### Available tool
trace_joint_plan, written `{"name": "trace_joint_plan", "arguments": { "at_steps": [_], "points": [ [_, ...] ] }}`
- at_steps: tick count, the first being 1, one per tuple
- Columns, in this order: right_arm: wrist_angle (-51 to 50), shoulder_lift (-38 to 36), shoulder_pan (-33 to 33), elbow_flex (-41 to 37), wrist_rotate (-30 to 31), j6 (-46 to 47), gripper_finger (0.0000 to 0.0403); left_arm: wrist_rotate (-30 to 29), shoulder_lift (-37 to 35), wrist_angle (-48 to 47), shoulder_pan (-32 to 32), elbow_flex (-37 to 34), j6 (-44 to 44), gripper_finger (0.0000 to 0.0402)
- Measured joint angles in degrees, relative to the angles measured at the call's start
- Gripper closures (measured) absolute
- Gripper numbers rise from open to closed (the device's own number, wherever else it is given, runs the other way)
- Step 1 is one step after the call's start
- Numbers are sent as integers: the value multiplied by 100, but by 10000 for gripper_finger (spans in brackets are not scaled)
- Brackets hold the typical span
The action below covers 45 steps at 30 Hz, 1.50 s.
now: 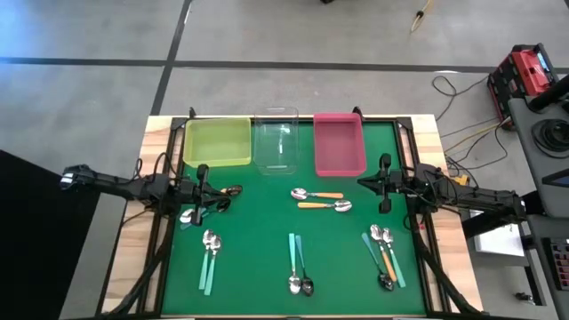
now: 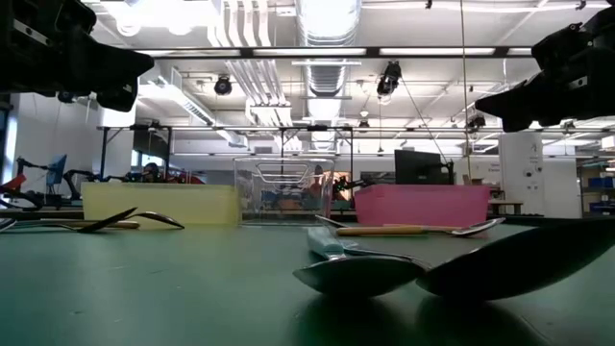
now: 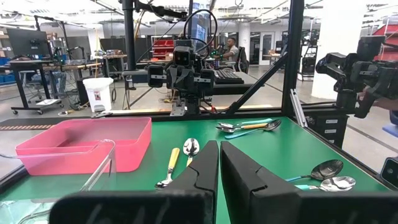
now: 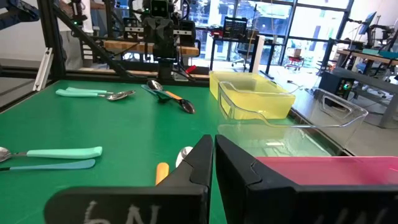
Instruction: Sort silverware by color (type)
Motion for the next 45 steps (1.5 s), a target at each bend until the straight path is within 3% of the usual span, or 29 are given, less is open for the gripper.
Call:
{"name": "trace_joint_plan", "arguments": {
  "at_steps": [9,11,16,21,28,36,45],
  "points": [
    [2,0,1,0,0,23,394,-1,0,14,0,0,0,401],
    [-1,0,4,2,-29,590,394,-2,-1,106,-2,0,-1,401],
    [8,-2,2,0,78,3112,394,-1,2,918,-2,-2,-444,401],
    [50,0,2,0,444,3207,394,-2,-4,1843,-1,30,-653,401],
    [413,0,2,0,494,3634,394,-21,50,1884,-2,428,-634,401],
    [1548,64,2,0,907,4258,394,-1370,376,1774,0,988,248,401],
    [2212,945,4,103,901,4664,394,-1512,1314,972,1,2019,1507,401]
  ]
}}
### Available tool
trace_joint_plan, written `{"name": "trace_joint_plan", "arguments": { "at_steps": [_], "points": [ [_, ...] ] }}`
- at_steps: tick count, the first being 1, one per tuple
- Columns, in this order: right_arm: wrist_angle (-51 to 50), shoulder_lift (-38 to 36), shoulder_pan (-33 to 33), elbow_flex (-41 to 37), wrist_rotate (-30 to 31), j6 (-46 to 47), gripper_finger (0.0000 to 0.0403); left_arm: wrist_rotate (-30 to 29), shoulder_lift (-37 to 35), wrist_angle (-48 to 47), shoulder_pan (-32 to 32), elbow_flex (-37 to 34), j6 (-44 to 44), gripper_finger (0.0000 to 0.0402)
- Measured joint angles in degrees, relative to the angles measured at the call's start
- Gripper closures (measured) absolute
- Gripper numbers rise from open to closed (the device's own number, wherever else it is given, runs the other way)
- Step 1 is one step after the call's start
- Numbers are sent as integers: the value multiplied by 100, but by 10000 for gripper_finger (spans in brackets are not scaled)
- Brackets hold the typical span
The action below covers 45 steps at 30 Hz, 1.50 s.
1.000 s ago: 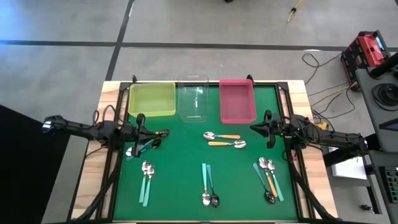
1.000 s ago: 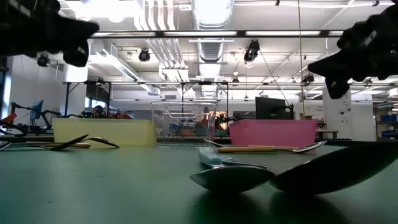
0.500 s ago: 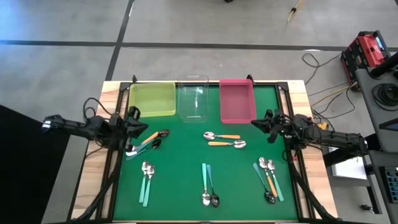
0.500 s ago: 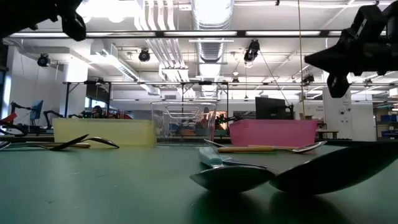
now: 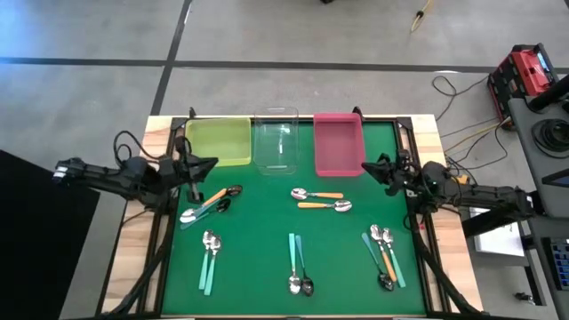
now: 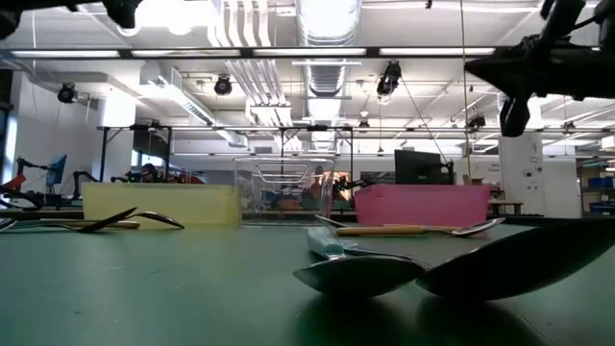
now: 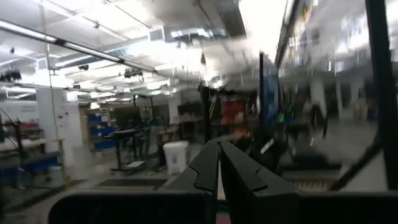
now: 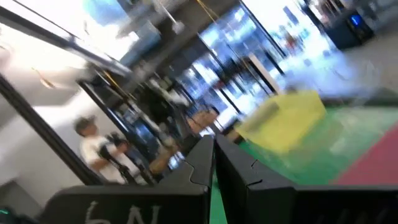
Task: Sort silverware by color (type)
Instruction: Put the yellow spoon into the red bin
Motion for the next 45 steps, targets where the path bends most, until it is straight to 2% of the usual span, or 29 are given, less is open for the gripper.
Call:
{"name": "trace_joint_plan", "arguments": {
  "at_steps": [3,8,16,23,30,36,39,45],
  "points": [
    [5,546,2,347,-60,5,394,-4,349,-688,18,388,299,401],
    [-380,1470,3,1263,-649,-96,394,-225,945,-1826,58,974,506,401],
    [-3269,2695,2,3195,-653,-77,394,-1465,1679,-2088,65,1334,619,401],
    [-5359,3766,51,4606,-632,-356,394,-2224,1877,-2090,67,1341,852,401],
    [-5737,4775,630,5429,-591,-1747,394,-2241,1732,-2047,73,1337,726,401],
    [-6270,5673,1173,6338,-16,-2203,394,-1788,1565,-2038,73,1263,707,401],
    [-6658,6142,1330,6835,232,-2331,394,-1768,1493,-2055,72,1214,755,401],
    [-7108,6896,1405,7697,292,-2588,394,-1799,1383,-2058,73,1175,803,401]
  ]
}}
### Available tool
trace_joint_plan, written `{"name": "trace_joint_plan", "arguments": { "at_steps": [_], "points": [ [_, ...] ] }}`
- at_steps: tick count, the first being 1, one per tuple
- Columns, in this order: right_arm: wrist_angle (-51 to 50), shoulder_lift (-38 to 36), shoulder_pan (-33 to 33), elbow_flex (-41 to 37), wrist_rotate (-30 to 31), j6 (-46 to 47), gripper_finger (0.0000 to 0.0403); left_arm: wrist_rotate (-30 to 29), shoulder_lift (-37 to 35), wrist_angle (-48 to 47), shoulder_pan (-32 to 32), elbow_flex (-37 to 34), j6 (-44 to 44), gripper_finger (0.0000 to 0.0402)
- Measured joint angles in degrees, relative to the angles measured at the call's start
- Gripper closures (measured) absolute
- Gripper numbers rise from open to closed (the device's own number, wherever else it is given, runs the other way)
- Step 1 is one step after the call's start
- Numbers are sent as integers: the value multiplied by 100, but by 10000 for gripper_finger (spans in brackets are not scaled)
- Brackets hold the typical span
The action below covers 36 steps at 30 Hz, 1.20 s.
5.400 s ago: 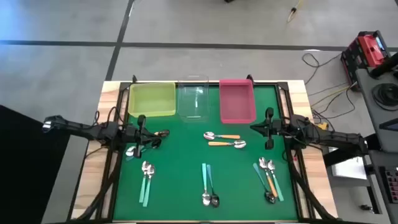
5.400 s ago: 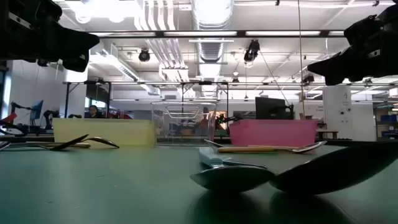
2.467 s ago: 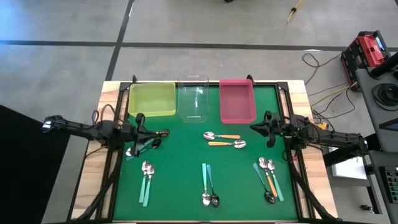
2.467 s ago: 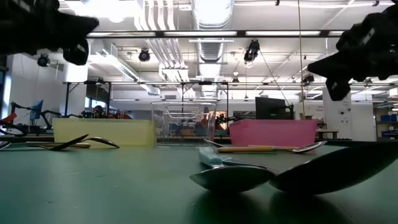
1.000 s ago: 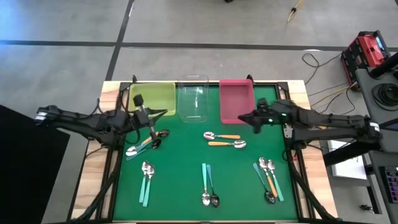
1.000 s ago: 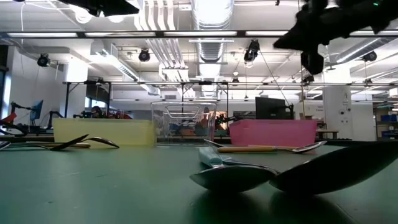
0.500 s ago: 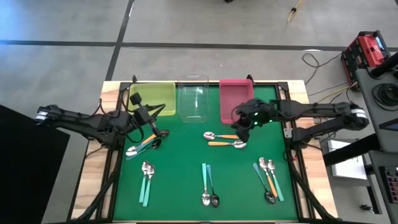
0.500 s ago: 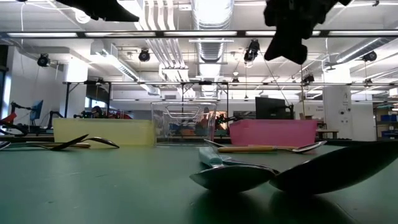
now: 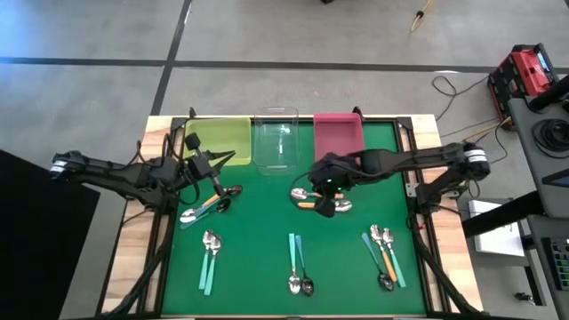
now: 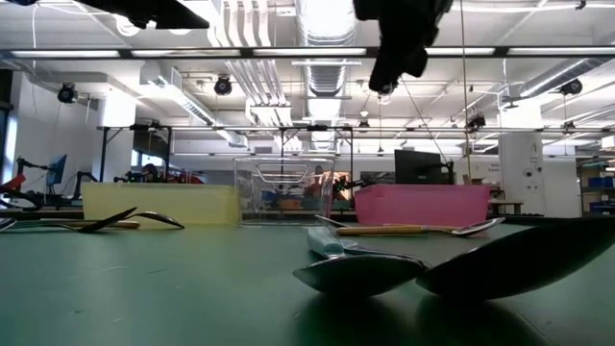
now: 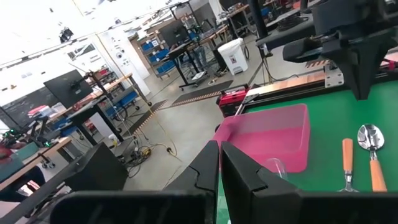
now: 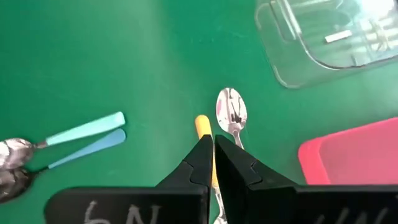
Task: Sort silverware by color (type)
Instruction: Put the yellow spoon into the red bin
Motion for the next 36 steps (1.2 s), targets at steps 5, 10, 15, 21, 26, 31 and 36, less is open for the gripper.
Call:
{"name": "trace_joint_plan", "arguments": {
  "at_steps": [5,10,15,21,26,31,36],
  "points": [
    [-282,484,-2,402,3,-274,394,2,11,3,0,0,31,401],
    [-427,829,-4,493,2,-441,394,2,15,-2,0,-2,33,401],
    [-621,1139,-4,493,5,-610,394,1,15,0,0,-1,80,401],
    [-678,1563,-6,487,20,-889,394,0,39,0,0,-2,116,401],
    [-680,1916,-7,484,200,-1056,394,0,48,-9,0,-2,116,402],
    [-675,2209,-9,484,314,-1165,394,-1,50,-7,0,-2,188,401],
    [-675,2372,-33,476,611,-1176,394,-2,50,-7,0,-2,218,401]
  ]
}}
